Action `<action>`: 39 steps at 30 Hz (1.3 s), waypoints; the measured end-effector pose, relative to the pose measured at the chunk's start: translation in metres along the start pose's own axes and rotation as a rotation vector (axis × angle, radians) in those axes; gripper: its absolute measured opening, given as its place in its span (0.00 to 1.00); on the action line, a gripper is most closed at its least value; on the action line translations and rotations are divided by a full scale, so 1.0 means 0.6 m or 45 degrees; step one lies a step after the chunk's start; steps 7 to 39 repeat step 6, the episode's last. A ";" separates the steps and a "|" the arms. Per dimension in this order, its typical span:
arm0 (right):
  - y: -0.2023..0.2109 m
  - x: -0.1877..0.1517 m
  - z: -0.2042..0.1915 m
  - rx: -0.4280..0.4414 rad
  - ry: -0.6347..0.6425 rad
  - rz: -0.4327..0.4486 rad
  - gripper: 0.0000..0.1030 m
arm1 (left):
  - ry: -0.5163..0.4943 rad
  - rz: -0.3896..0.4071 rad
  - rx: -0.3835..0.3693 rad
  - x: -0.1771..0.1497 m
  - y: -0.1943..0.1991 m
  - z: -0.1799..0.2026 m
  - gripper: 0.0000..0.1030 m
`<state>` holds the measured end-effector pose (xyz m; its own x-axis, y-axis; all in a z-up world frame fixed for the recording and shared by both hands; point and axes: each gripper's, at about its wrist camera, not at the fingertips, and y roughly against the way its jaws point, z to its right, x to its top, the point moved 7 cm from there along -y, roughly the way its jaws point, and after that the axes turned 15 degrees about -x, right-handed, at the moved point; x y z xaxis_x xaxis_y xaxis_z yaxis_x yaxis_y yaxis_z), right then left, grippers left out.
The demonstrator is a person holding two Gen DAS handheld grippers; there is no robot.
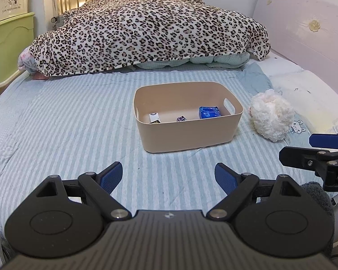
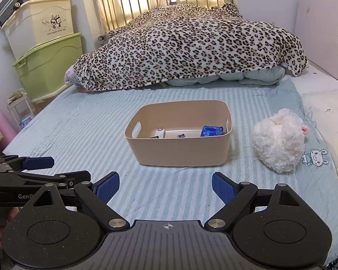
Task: Organize objects
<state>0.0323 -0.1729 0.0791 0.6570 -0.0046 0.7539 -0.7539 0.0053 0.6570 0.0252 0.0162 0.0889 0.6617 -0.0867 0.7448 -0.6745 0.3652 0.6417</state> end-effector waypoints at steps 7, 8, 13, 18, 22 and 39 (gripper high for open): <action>-0.001 0.000 0.001 0.002 0.001 -0.002 0.88 | 0.000 0.002 0.004 0.001 -0.001 0.001 0.87; -0.001 0.000 0.001 0.002 0.001 -0.002 0.88 | 0.000 0.002 0.004 0.001 -0.001 0.001 0.87; -0.001 0.000 0.001 0.002 0.001 -0.002 0.88 | 0.000 0.002 0.004 0.001 -0.001 0.001 0.87; -0.001 0.000 0.001 0.002 0.001 -0.002 0.88 | 0.000 0.002 0.004 0.001 -0.001 0.001 0.87; -0.001 0.000 0.001 0.002 0.001 -0.002 0.88 | 0.000 0.002 0.004 0.001 -0.001 0.001 0.87; -0.001 0.000 0.001 0.002 0.001 -0.002 0.88 | 0.000 0.002 0.004 0.001 -0.001 0.001 0.87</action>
